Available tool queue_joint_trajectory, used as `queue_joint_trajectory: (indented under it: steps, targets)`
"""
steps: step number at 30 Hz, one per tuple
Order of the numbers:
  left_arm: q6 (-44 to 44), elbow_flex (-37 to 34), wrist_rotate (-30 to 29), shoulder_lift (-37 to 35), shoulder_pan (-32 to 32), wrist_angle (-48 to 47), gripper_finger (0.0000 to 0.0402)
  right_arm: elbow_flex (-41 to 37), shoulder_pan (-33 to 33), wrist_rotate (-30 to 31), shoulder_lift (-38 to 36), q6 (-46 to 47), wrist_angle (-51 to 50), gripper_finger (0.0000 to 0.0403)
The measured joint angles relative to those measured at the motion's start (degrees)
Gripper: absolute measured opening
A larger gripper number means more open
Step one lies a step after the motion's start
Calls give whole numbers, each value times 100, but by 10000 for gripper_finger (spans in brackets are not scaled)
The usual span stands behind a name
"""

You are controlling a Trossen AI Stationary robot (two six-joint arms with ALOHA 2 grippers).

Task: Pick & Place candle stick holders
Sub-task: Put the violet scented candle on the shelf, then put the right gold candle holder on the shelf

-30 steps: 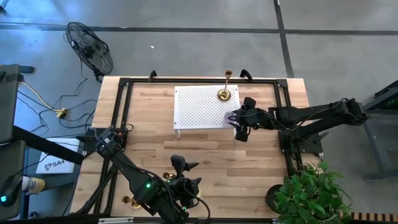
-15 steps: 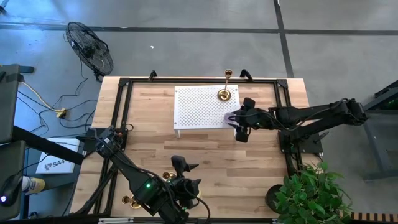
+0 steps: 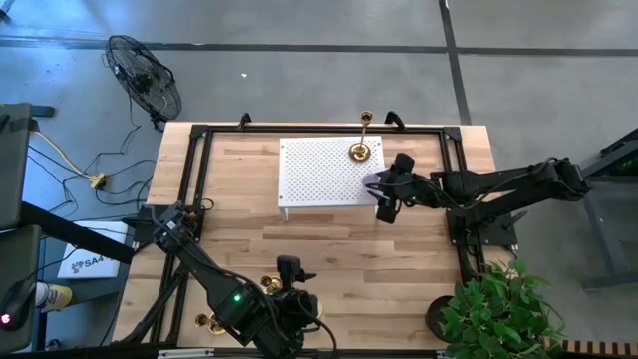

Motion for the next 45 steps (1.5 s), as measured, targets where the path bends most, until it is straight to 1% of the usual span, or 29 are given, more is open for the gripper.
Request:
queue_joint_trajectory:
  steps: [4, 6, 8, 12, 15, 20, 25, 28, 30, 34, 39, 45]
  targets:
    - [6, 0, 16, 0, 0, 0, 280, 0, 4, -400, 0, -303, -6, 252]
    - [16, 0, 18, 0, 0, 0, 280, 0, 6, -477, 0, -310, 23, 253]
    - [14, 0, 18, 0, 0, 0, 280, 0, 6, -409, 0, -302, 40, 253]
    - [14, 0, 20, 0, 0, 0, 280, 0, 4, -66, 0, -206, 60, 253]
    - [14, 0, 20, 0, 0, 0, 280, 2, 4, 84, 0, -297, 73, 253]
    - [-25, 0, 131, 0, 0, 17, 280, 2, 4, 56, 0, -294, 73, 253]
    - [22, 0, 300, 0, 0, 117, 280, 7, 16, -274, -24, -215, 61, 253]
    - [127, 0, 318, 0, 0, 140, 280, 7, 96, -151, -114, -180, -3, 253]
    - [128, 0, 322, 0, 0, 140, 280, 7, 163, 51, -218, -189, -32, 253]
    - [128, 0, 322, 0, 0, 142, 280, 9, 271, 240, -479, -172, -237, 253]
    - [124, 0, 382, 0, 2, 191, 280, 9, 480, 216, -902, -111, -700, 252]
    - [124, 0, 432, 0, 4, 508, 280, 9, 857, 149, -1544, 58, -1298, 252]
